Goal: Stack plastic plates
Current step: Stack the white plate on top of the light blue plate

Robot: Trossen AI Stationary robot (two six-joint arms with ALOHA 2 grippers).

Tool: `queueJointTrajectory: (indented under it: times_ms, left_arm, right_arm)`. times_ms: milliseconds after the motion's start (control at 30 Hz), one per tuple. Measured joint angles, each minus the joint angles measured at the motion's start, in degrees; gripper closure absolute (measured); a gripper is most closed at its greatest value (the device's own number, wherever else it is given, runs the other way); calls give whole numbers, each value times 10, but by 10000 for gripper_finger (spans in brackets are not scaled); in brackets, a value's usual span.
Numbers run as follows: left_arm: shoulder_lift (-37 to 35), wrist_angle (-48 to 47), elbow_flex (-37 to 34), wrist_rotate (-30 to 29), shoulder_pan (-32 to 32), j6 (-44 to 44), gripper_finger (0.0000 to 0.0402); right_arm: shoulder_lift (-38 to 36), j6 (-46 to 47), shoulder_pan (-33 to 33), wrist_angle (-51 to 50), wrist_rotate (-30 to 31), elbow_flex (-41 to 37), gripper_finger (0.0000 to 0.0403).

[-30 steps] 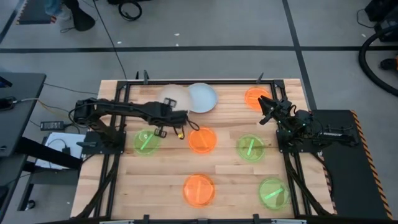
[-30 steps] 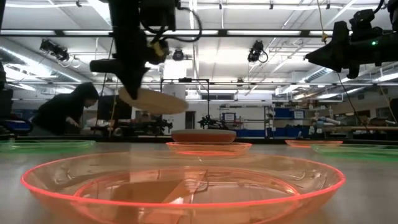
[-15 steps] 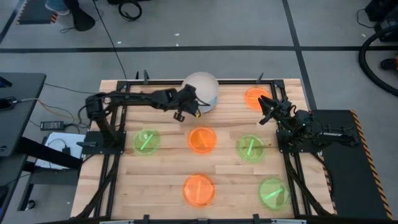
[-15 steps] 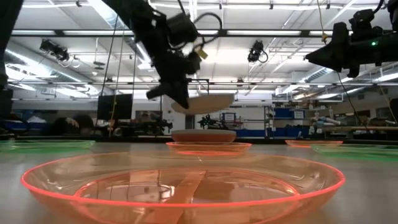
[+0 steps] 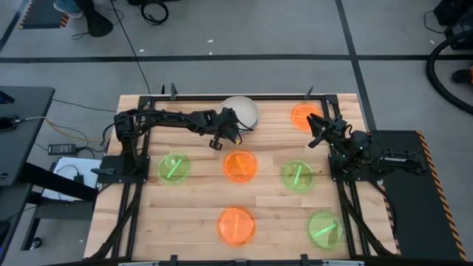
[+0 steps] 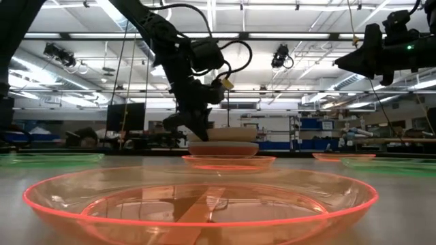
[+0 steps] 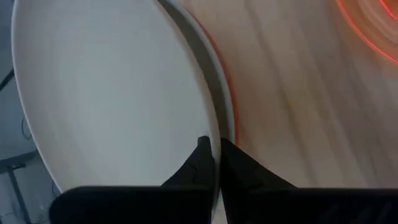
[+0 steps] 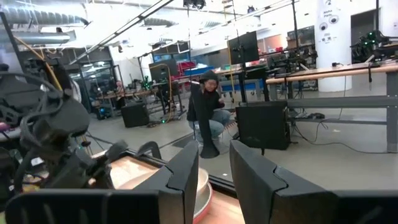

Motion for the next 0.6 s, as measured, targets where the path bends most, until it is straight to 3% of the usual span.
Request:
queueJointTrajectory:
  times_ms: [600]
  left_arm:
    - [22, 19, 0, -9, -2, -11, 360]
  right_arm:
    - [0, -2, -1, 1, 0, 0, 299]
